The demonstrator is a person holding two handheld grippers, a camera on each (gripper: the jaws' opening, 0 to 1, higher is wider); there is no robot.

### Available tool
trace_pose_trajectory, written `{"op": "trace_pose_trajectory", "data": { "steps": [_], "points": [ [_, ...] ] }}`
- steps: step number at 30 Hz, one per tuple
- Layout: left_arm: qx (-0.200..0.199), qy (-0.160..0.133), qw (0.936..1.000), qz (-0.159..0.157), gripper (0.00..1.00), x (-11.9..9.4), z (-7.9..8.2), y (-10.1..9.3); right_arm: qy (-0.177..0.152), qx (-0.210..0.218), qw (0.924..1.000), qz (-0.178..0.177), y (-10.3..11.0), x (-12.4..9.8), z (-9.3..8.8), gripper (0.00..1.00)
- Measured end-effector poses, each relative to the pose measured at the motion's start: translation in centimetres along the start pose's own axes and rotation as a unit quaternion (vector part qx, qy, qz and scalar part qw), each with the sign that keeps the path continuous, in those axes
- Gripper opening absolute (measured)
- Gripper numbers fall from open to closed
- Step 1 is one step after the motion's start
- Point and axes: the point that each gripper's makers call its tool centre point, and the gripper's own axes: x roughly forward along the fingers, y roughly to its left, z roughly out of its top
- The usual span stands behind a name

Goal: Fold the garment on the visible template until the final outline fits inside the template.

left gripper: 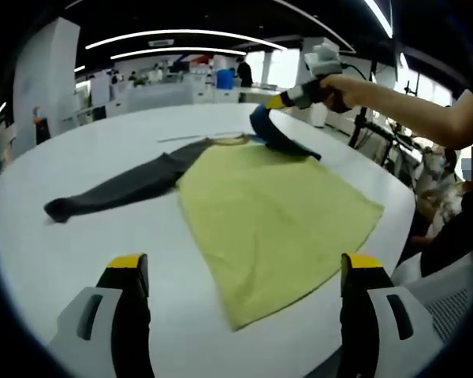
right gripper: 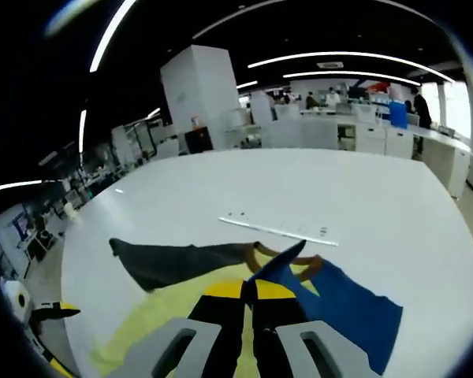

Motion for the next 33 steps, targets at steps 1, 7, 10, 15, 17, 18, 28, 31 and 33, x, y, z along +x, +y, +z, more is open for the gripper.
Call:
{"op": "trace_pose_trajectory", "data": {
  "steps": [1, 7, 10, 15, 17, 18, 28, 31, 33],
  "points": [
    [-0.001, 0.000, 1.0000, 0.000, 0.98, 0.0, -0.1, 0.0, 0.000, -0.001, 1.0000, 0.001, 0.2, 0.1, 0.1, 0.00],
    [-0.005, 0.004, 1.0000, 0.001, 0.98, 0.0, -0.5, 0.1, 0.003, -0.012, 0.9998, 0.017, 1.7, 1.5, 0.7, 0.00],
    [-0.015, 0.000, 0.9999, 0.000, 0.97, 0.0, -0.4, 0.3, 0.008, -0.011, 0.9996, 0.025, 2.4, 2.1, 0.6, 0.00],
    [-0.013, -0.003, 0.9999, 0.002, 0.97, 0.0, -0.2, 0.5, 0.014, -0.013, 0.9991, 0.038, 4.0, 3.2, 0.6, 0.00],
    [-0.008, 0.001, 1.0000, 0.004, 0.97, 0.0, -0.4, 0.6, 0.017, -0.012, 0.9988, 0.044, 4.6, 3.6, 0.5, 0.00],
    [-0.007, 0.003, 1.0000, 0.004, 0.97, 0.0, -0.5, 0.6, 0.017, -0.011, 0.9987, 0.046, 4.9, 3.7, 0.5, 0.00],
    [-0.014, 0.009, 0.9999, 0.002, 0.97, 0.2, -0.9, 0.6, 0.030, -0.027, 0.9968, 0.069, 7.9, 5.3, -0.1, 0.00],
    [-0.015, 0.010, 0.9998, 0.004, 0.97, 0.1, -1.0, 0.7, 0.035, -0.027, 0.9961, 0.077, 8.7, 5.6, -0.6, 0.00],
    [-0.016, 0.010, 0.9998, 0.005, 0.97, 0.1, -1.0, 0.8, 0.038, -0.029, 0.9956, 0.080, 9.0, 5.8, -0.8, 0.00]
  ]
}}
